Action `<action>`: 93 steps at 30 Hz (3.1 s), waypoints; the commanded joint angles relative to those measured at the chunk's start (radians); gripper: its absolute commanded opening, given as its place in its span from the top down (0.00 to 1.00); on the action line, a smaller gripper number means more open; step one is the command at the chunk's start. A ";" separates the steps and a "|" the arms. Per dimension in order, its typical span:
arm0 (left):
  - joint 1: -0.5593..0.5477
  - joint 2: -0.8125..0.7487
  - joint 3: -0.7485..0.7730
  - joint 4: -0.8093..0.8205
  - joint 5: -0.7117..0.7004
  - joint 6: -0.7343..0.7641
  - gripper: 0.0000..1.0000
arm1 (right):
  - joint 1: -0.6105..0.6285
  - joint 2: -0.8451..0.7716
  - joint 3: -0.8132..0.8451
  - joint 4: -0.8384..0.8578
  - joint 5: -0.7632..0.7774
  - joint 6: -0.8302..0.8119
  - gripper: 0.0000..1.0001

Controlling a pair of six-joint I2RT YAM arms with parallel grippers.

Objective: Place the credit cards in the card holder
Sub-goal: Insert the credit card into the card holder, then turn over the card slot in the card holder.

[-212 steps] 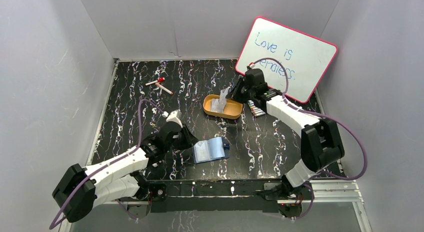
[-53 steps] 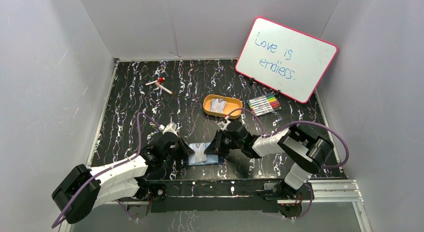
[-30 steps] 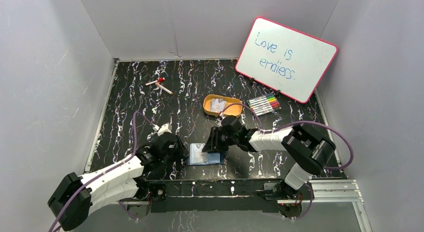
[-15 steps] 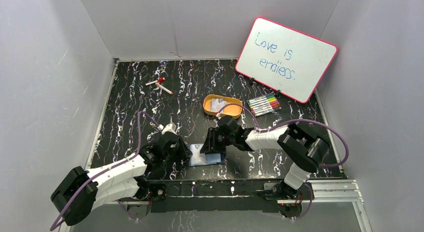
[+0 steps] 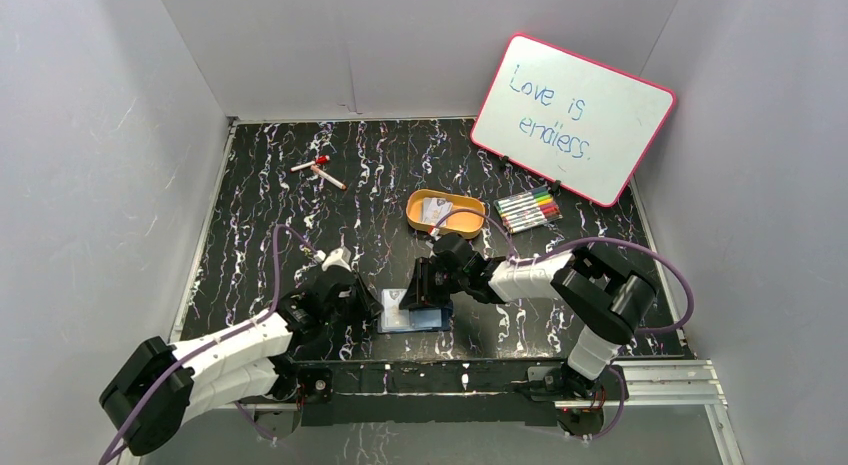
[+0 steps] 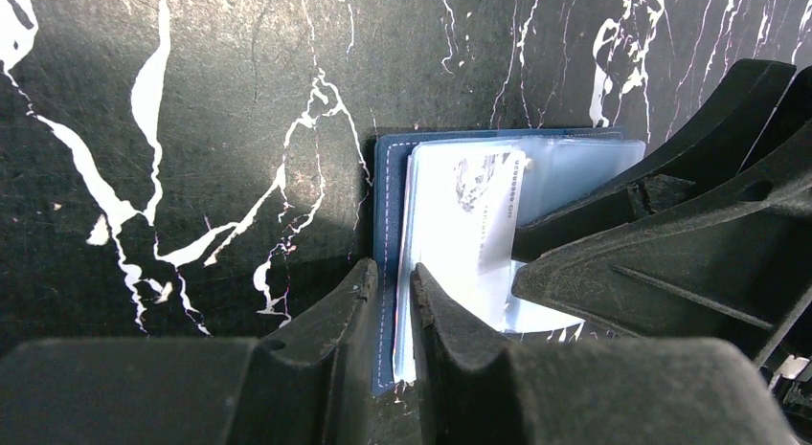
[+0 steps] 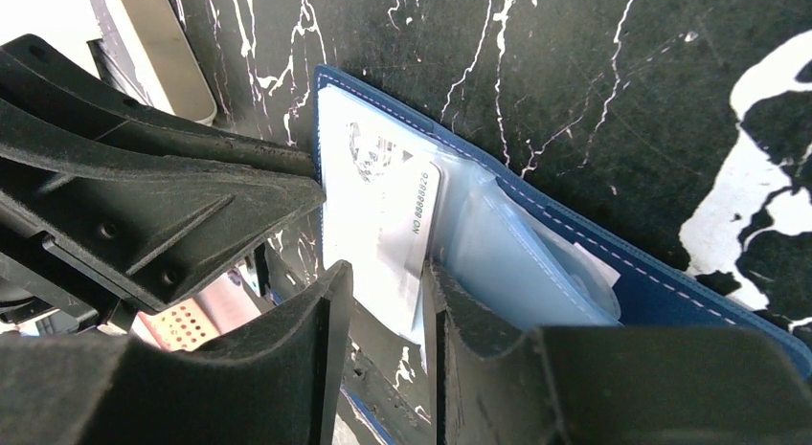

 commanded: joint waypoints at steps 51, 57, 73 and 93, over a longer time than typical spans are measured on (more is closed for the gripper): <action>-0.002 0.218 0.088 0.231 0.228 0.070 0.64 | -0.043 -0.306 -0.213 0.036 0.005 -0.036 0.61; 0.000 0.228 0.086 0.237 0.227 0.068 0.66 | -0.044 -0.301 -0.190 0.053 -0.020 -0.054 0.72; 0.000 0.118 0.132 0.080 0.116 0.086 0.63 | -0.042 -0.200 -0.099 0.114 -0.096 -0.083 0.67; 0.000 -0.044 0.160 -0.159 -0.104 0.051 0.58 | 0.012 -0.033 0.016 0.137 -0.143 -0.114 0.62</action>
